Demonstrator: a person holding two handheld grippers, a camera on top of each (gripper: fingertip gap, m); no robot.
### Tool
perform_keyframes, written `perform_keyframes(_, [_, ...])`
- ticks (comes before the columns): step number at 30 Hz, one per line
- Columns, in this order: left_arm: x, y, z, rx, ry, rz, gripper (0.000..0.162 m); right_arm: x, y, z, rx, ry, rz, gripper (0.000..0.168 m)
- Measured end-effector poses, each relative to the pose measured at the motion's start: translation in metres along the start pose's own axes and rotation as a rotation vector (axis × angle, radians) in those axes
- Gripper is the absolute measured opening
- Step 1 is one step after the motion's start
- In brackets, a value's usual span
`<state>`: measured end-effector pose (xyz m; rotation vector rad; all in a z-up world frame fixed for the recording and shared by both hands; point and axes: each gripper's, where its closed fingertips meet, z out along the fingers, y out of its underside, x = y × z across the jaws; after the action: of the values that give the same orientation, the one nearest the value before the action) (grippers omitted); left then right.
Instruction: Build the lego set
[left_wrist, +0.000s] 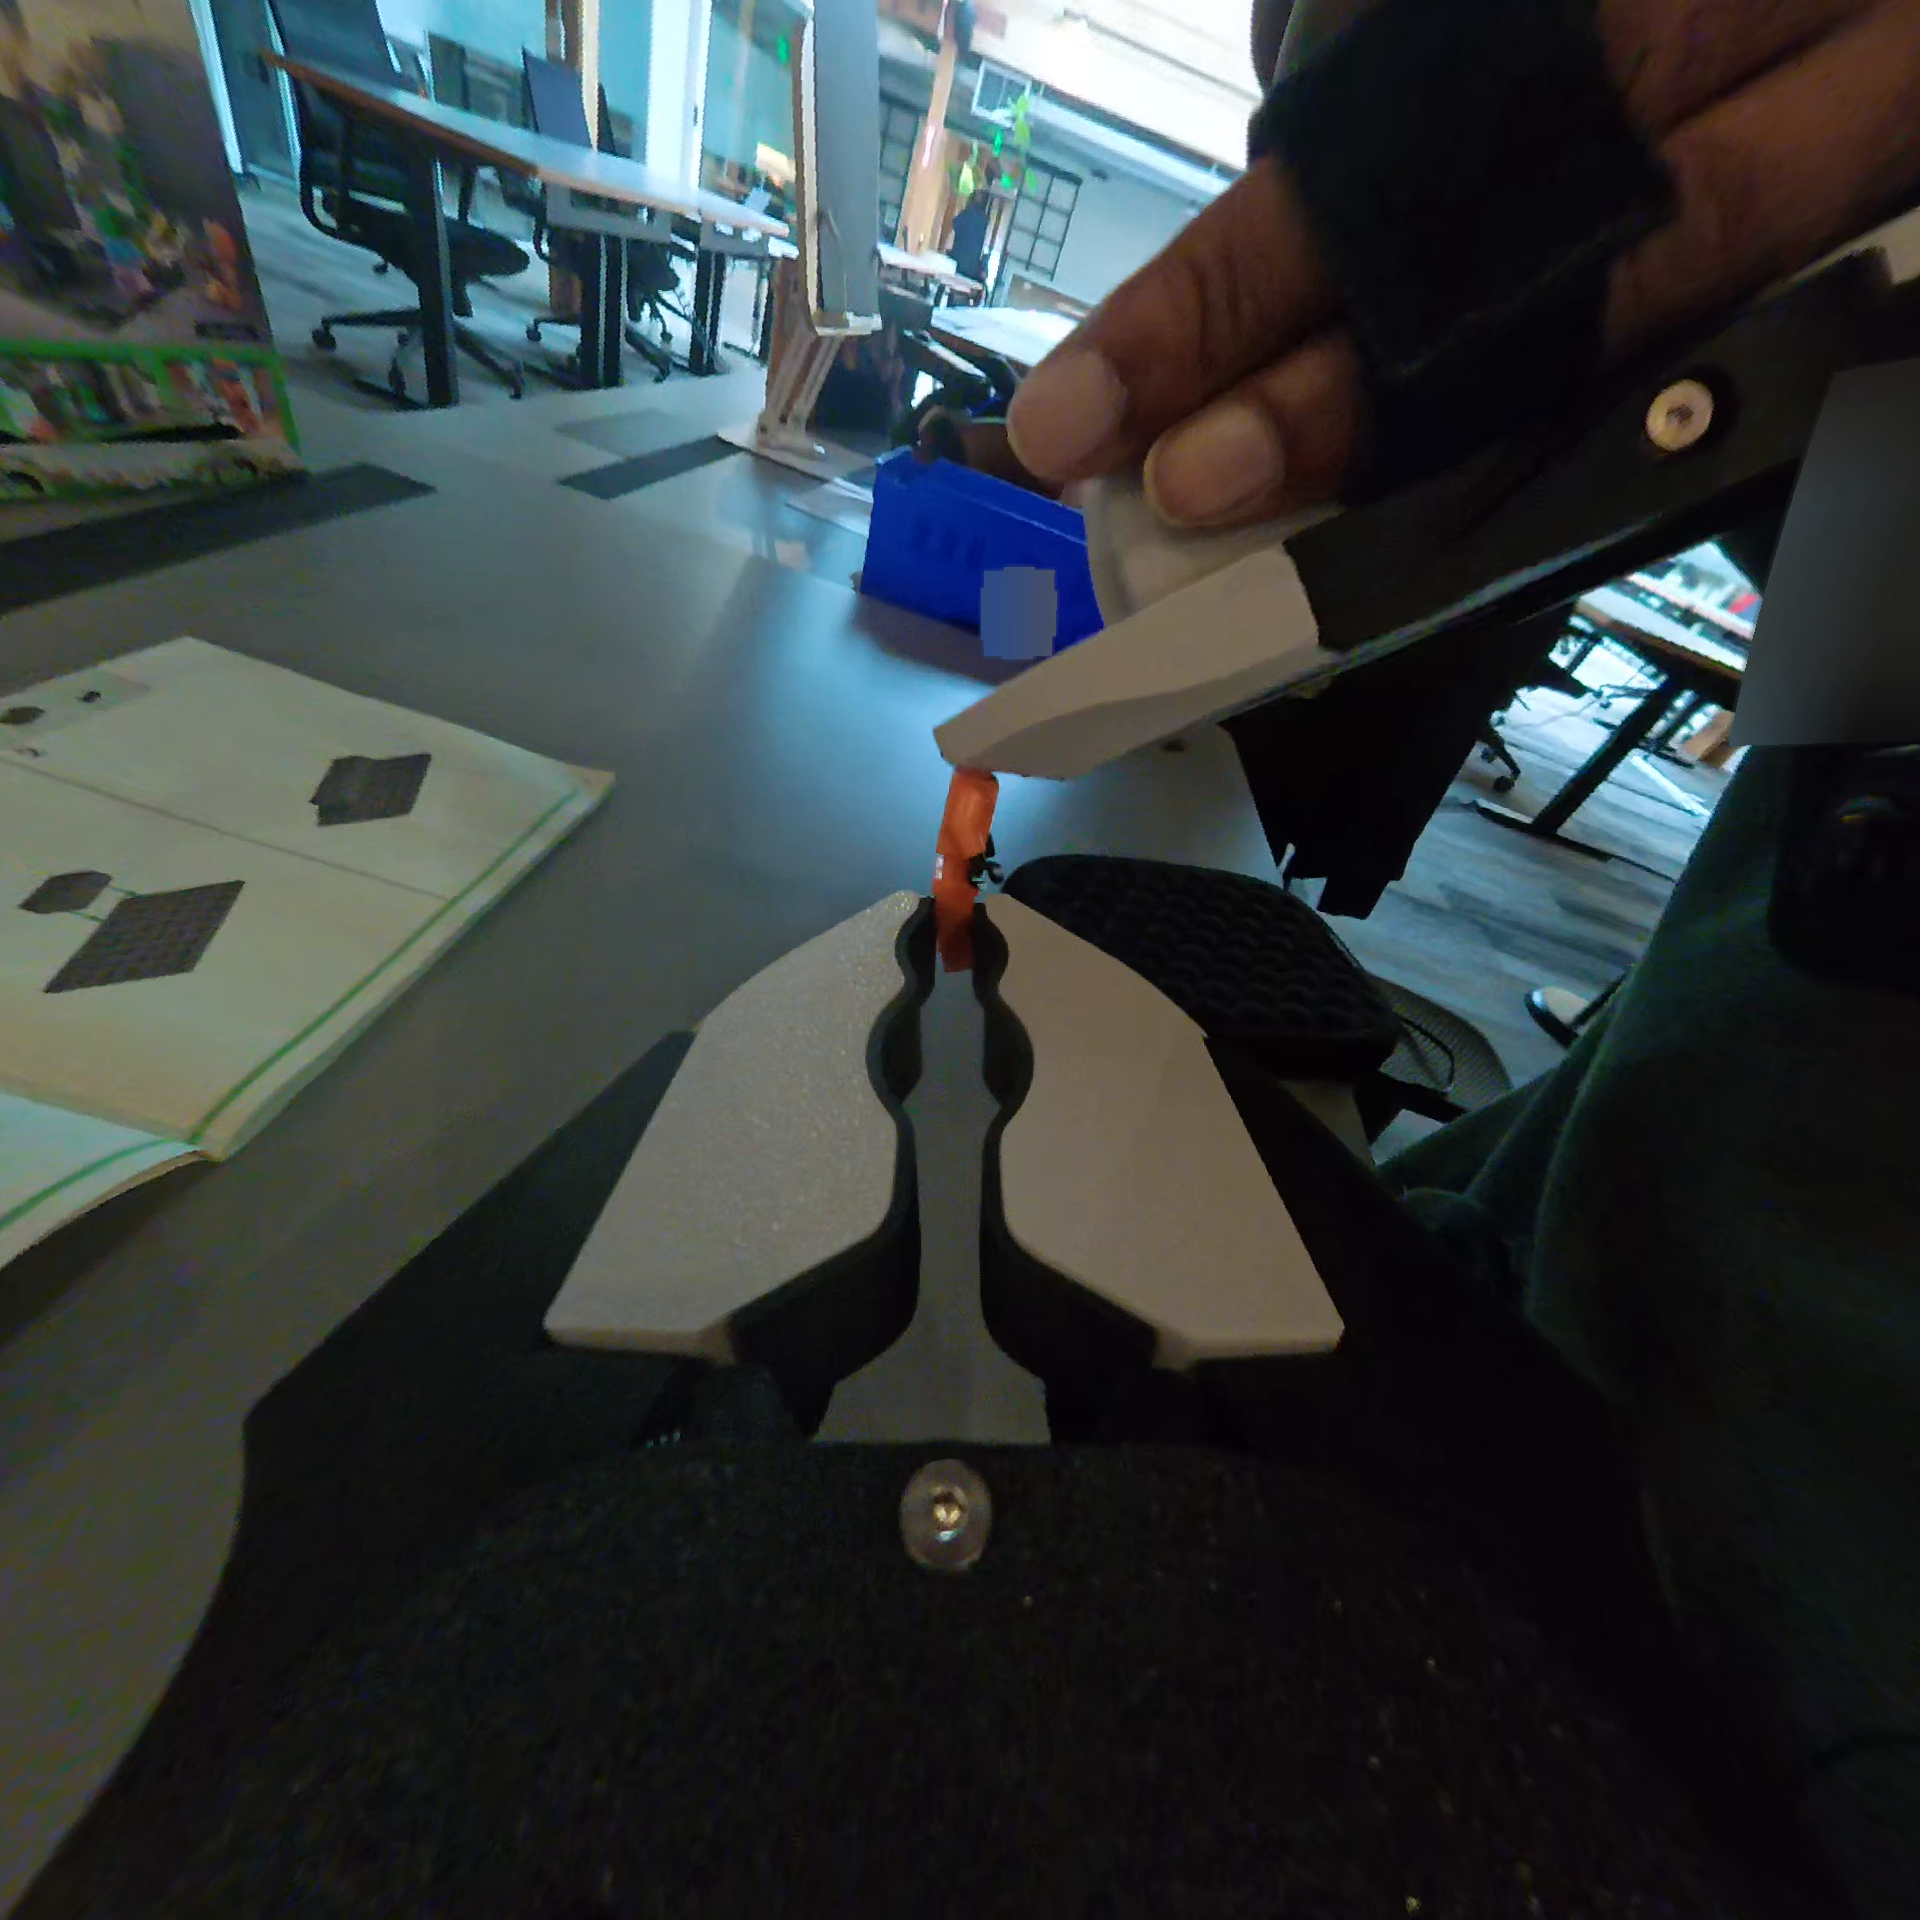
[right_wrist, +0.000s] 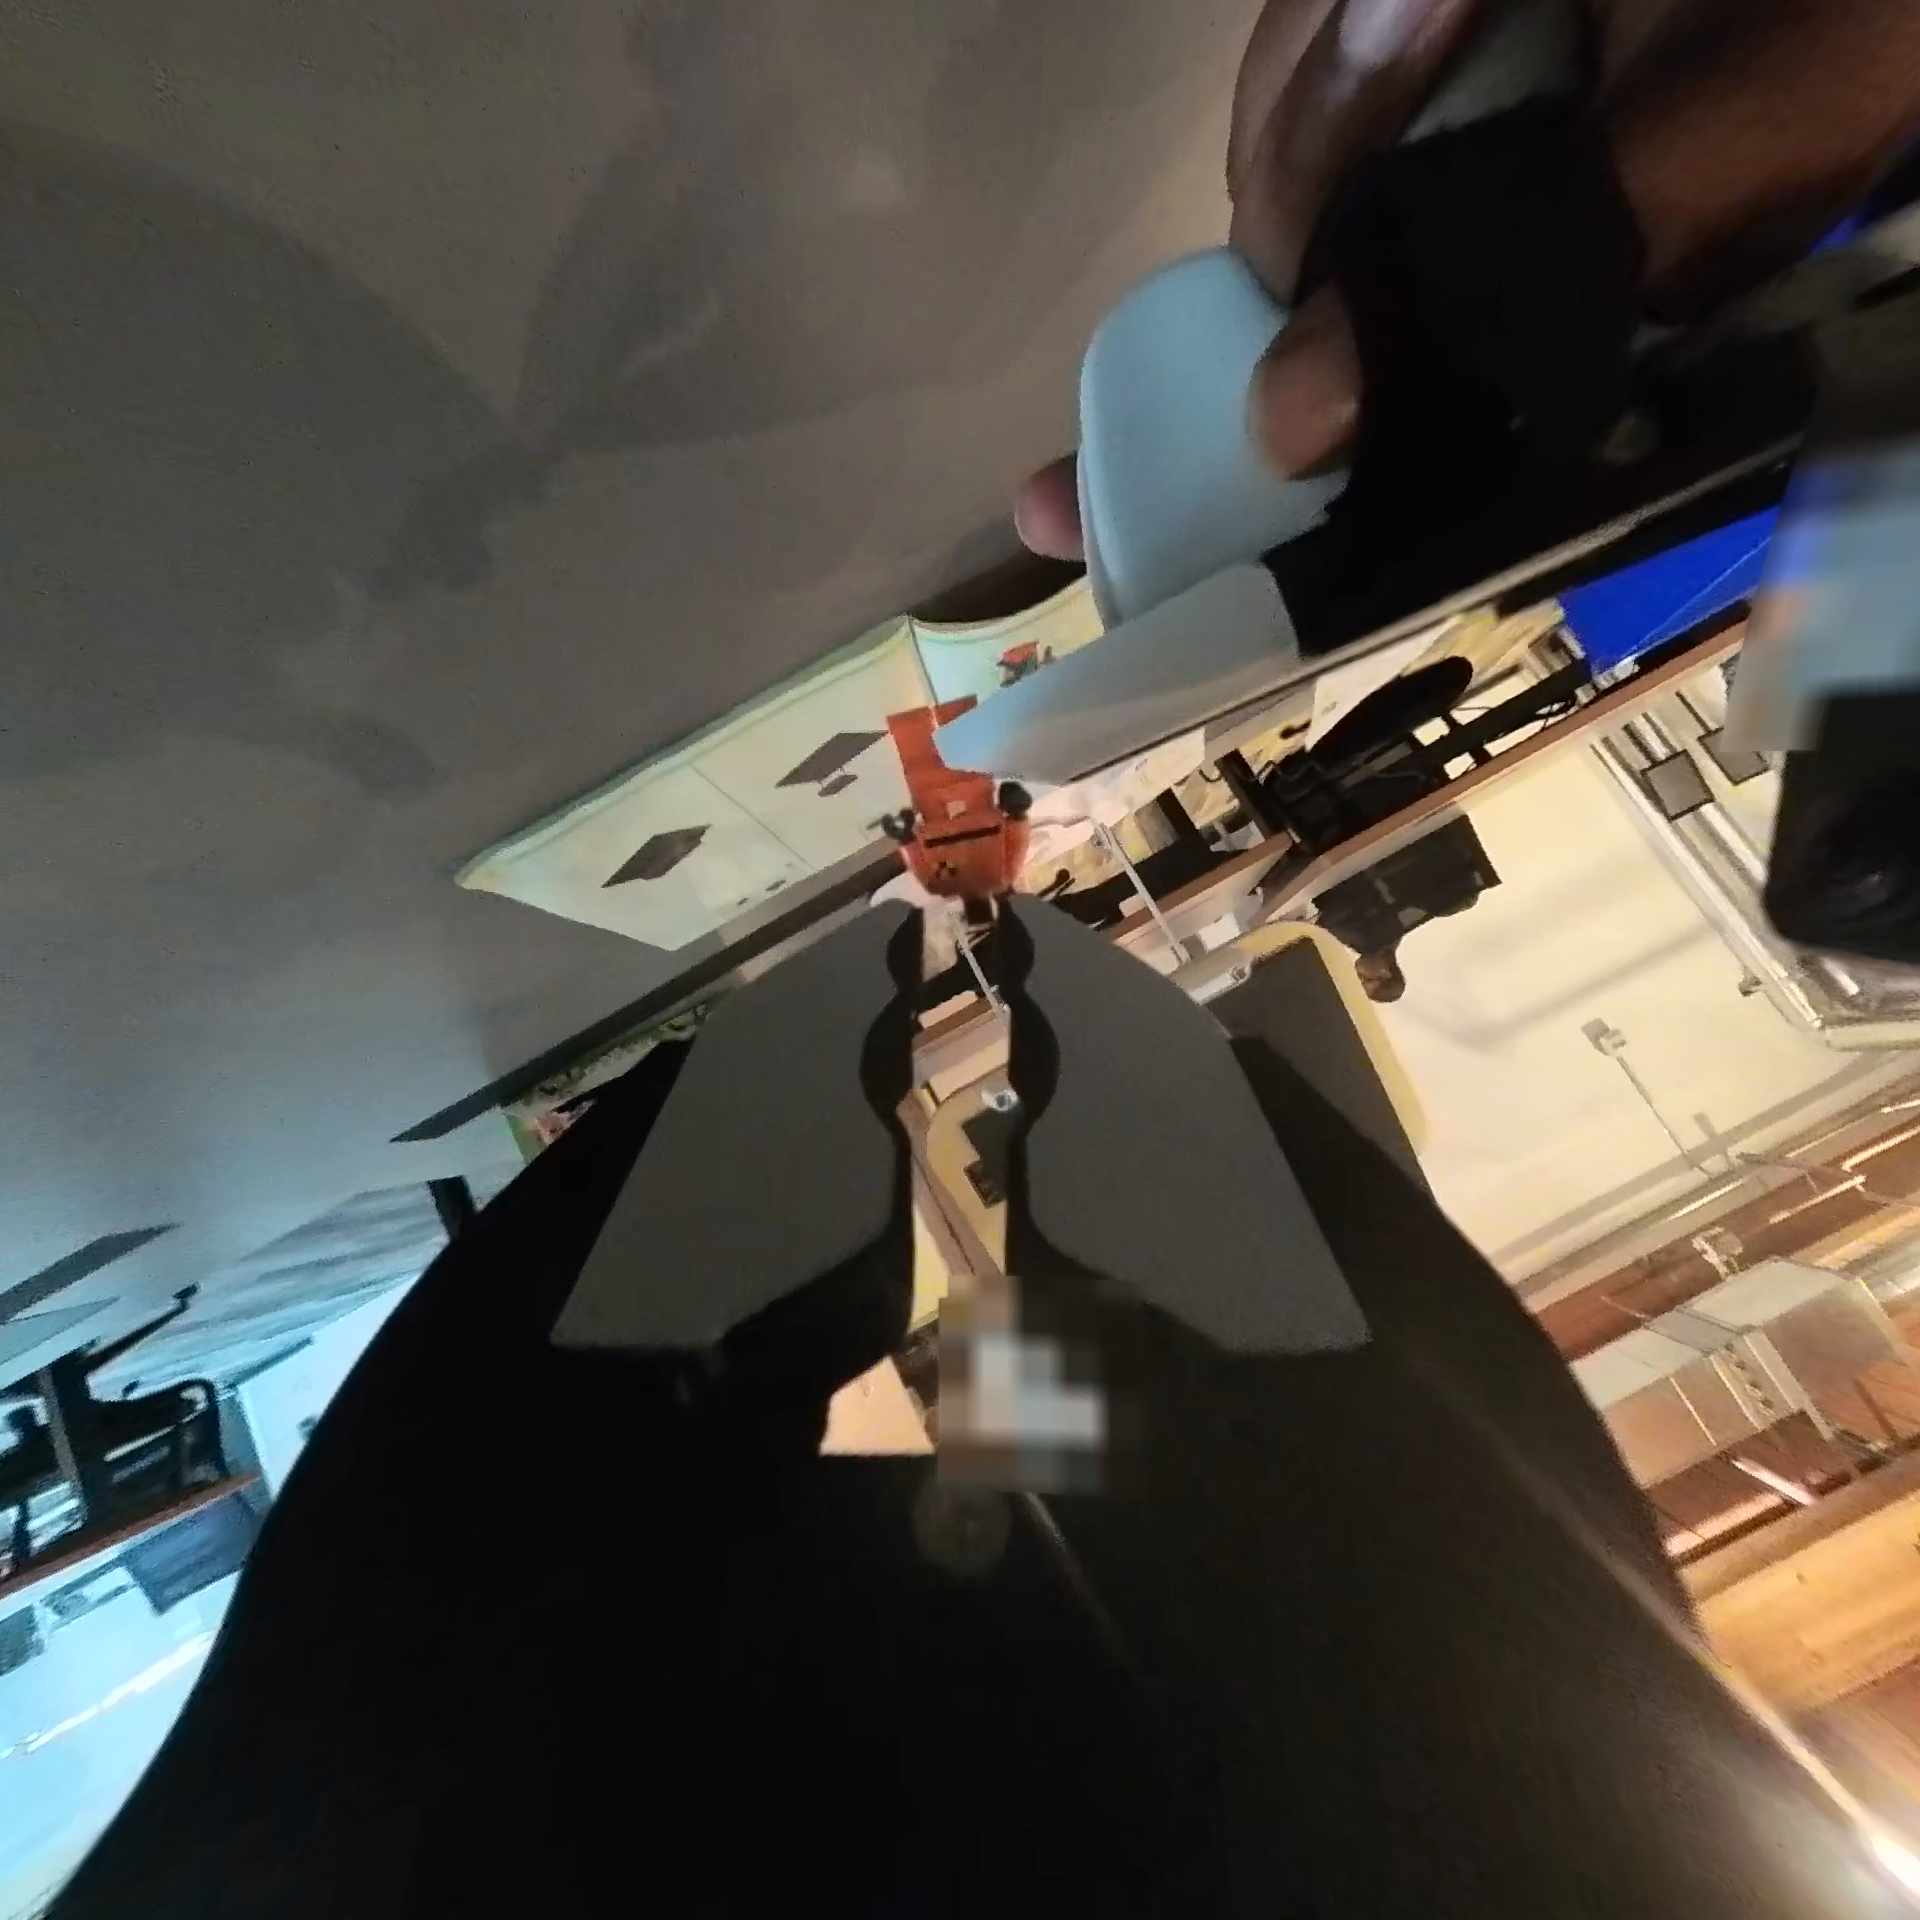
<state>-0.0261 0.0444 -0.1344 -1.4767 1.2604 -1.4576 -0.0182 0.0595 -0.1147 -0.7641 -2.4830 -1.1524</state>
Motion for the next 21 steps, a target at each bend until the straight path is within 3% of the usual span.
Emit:
perform_keyframes(6, [-0.002,-0.005,-0.004,0.029,-0.005,0.007,0.006,0.007,0.005,-0.006,-0.006,0.01,0.023,0.016])
perform_keyframes(9, [-0.002,-0.006,-0.006,0.038,-0.007,0.009,0.006,0.008,0.013,-0.01,0.002,-0.011,0.139,0.021])
perform_keyframes(12, [-0.005,-0.007,-0.008,0.044,-0.025,0.017,0.006,0.005,0.019,-0.015,0.142,-0.068,0.487,0.023])
perform_keyframes(17, [-0.01,-0.006,-0.007,0.036,-0.066,0.041,0.006,-0.002,0.018,-0.014,0.634,-0.161,1.229,0.027])
perform_keyframes(21, [-0.012,-0.004,-0.004,0.033,-0.073,0.047,0.006,0.001,0.014,-0.012,0.976,-0.132,1.576,0.03])
